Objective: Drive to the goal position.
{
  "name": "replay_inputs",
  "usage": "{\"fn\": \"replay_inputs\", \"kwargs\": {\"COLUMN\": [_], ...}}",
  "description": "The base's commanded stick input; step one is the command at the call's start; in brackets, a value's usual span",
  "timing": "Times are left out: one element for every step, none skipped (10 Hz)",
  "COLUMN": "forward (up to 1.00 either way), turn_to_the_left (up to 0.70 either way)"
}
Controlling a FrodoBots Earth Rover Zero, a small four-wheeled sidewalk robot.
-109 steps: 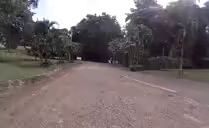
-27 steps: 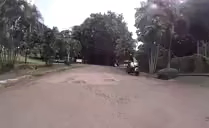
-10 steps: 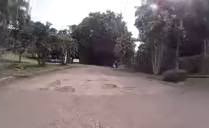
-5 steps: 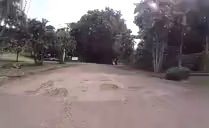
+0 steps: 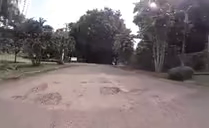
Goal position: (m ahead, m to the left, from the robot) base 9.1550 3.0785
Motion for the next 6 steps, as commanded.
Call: {"fn": "replay_inputs", "kwargs": {"forward": [0.7, 0.7, 0.7, 0.7, 0.7, 0.7], "turn_to_the_left": [0.02, 0.0, 0.0, 0.0, 0.0, 0.0]}}
